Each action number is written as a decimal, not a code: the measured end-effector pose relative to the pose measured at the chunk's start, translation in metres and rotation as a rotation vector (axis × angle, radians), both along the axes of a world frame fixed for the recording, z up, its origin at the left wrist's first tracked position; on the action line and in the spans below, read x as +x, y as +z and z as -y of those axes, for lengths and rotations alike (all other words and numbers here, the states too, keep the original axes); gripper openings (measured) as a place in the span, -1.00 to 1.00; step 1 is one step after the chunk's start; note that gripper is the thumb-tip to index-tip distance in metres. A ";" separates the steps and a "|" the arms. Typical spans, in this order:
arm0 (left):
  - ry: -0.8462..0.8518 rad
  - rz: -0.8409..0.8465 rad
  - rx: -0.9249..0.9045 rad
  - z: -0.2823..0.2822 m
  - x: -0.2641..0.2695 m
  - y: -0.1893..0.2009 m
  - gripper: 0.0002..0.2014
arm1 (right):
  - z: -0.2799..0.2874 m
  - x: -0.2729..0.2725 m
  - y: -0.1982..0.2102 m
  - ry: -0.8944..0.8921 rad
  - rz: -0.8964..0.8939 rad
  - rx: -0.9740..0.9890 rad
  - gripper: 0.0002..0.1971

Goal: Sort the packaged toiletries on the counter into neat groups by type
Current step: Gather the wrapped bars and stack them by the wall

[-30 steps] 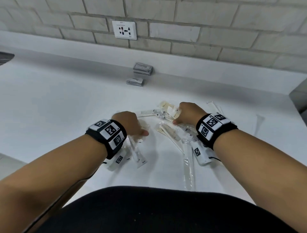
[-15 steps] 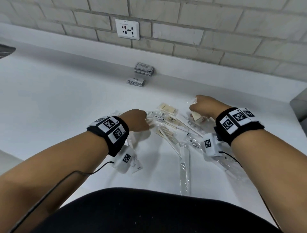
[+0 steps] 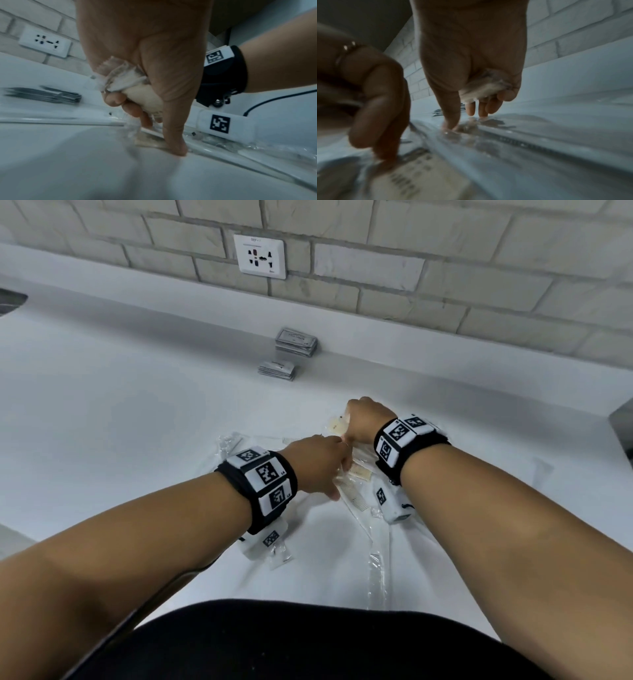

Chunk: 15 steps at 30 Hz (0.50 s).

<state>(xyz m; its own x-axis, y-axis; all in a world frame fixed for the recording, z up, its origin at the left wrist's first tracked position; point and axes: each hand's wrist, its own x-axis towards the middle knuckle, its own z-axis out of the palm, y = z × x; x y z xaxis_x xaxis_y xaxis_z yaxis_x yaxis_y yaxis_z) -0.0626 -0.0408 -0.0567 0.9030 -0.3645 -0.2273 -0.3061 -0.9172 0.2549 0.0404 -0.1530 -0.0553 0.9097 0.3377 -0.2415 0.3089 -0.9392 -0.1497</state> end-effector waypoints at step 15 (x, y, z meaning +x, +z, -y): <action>0.146 -0.181 0.016 -0.018 -0.006 0.017 -0.69 | 0.044 -0.023 0.038 -0.089 -0.115 0.483 -0.74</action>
<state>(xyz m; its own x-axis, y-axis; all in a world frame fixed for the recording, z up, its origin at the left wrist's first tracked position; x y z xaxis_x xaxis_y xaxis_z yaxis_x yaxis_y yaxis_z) -0.0686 -0.0231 -0.0395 0.8899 -0.2283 -0.3949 -0.1209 -0.9528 0.2783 0.0175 -0.1970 -0.0178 0.9168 0.3577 -0.1777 0.1863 -0.7764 -0.6020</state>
